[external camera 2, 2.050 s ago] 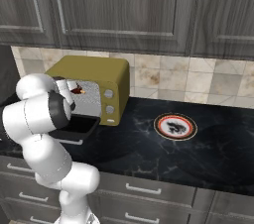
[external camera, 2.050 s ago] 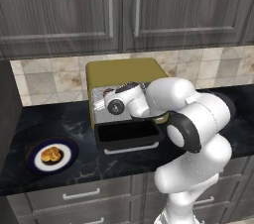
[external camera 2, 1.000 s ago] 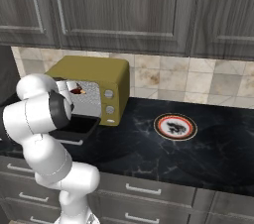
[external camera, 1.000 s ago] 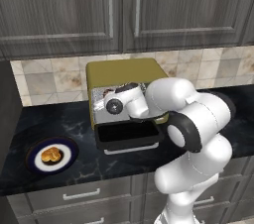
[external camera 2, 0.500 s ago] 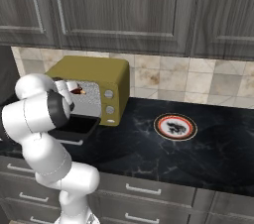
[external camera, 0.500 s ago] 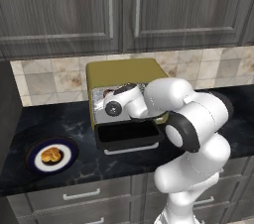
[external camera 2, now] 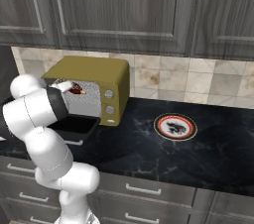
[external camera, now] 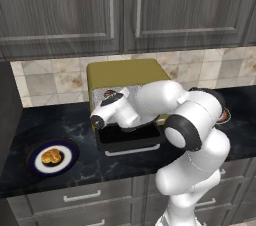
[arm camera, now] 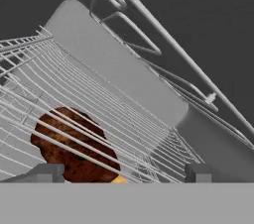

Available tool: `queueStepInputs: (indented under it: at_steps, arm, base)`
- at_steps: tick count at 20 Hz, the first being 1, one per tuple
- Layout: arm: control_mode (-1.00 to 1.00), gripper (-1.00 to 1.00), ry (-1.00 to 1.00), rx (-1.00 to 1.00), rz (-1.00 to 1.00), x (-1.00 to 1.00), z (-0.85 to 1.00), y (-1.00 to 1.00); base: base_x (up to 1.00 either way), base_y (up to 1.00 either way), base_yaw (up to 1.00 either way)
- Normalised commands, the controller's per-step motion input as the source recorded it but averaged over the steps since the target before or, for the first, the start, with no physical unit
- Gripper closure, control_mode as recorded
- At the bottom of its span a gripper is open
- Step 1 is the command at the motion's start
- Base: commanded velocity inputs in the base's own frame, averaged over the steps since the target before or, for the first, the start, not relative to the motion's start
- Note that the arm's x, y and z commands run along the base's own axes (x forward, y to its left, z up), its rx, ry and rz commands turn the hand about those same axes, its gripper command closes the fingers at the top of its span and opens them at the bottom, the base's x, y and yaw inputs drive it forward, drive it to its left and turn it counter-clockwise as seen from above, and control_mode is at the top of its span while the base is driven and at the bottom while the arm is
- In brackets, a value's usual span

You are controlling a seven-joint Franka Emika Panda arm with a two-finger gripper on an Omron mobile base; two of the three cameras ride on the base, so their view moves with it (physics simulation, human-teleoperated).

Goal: Open the toaster oven door. Place the bread on the top rack in the toaster oven and place the steak on the bottom rack.

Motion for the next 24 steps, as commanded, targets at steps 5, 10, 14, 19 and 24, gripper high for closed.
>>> queueStepInputs:
  at_steps: [5, 10, 14, 19, 24]
  arm:
    - [-1.00, -1.00, 0.03, -0.24, -0.14, 0.13, 0.19, 0.01]
    - [-1.00, -1.00, 0.03, -0.11, -0.01, 0.19, 0.14, -0.01]
    - [-1.00, -1.00, 0.01, -0.06, 0.03, 0.22, 0.18, -0.04]
    - [-1.00, -1.00, 0.19, -0.07, 0.12, 0.00, 0.14, -0.04]
    - [-1.00, -1.00, 0.48, 0.00, 0.00, 0.12, 0.12, 0.00]
  base:
    - [0.00, 0.00, 0.00]
    - [0.00, 0.00, 0.00]
    - [0.00, 0.00, 0.00]
    - [0.00, 0.00, 0.00]
    - [0.00, 0.00, 0.00]
